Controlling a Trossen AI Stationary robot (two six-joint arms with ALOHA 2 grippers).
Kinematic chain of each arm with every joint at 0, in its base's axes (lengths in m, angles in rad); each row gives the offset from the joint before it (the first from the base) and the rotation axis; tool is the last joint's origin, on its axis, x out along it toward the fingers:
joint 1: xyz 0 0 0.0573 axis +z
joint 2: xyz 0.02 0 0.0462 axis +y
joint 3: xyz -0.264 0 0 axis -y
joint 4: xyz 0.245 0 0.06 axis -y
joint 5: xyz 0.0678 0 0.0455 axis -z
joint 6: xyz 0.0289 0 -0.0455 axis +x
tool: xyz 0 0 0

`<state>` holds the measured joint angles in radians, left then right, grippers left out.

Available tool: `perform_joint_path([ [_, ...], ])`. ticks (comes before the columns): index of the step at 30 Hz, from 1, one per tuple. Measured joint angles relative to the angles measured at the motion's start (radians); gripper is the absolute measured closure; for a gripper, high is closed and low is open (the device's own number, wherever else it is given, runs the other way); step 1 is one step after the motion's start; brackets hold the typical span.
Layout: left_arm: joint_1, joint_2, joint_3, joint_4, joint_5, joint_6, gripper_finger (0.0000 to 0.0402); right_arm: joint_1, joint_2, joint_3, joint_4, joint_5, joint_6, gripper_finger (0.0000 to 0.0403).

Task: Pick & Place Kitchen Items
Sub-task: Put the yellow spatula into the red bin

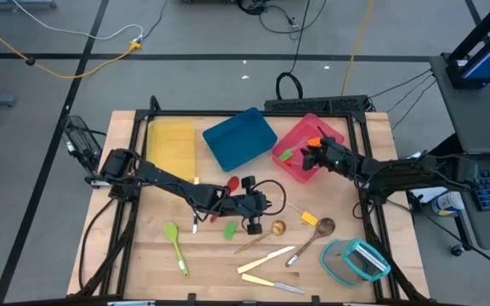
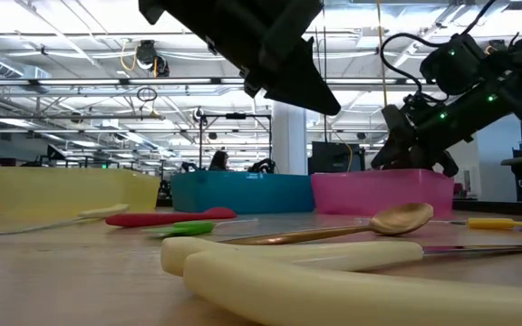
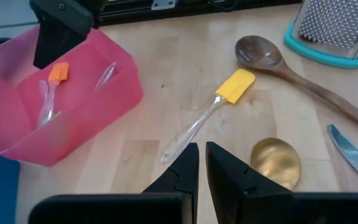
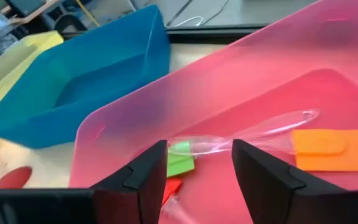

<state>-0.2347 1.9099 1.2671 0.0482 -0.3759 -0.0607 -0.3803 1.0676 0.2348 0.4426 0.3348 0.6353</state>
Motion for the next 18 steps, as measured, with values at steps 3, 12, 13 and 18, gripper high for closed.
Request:
perform_joint_path([
  [3,-0.008,0.0,0.0,0.0,0.0,-0.003,0.0366,0.035,0.0,0.0,0.006,0.0,-0.012,0.0226],
  [12,-0.041,0.0,0.0,0.0,-0.008,-0.014,0.0366,0.226,0.0,0.0,0.338,-0.004,-0.355,0.024],
  [13,-0.045,0.0,0.0,0.0,-0.018,-0.017,0.0366,0.254,-0.001,0.0,0.384,-0.018,-0.399,0.0241],
  [18,-0.064,-0.035,0.0,-0.026,-0.041,-0.028,0.0366,0.422,-0.001,0.0,0.49,-0.169,-0.498,0.0242],
])
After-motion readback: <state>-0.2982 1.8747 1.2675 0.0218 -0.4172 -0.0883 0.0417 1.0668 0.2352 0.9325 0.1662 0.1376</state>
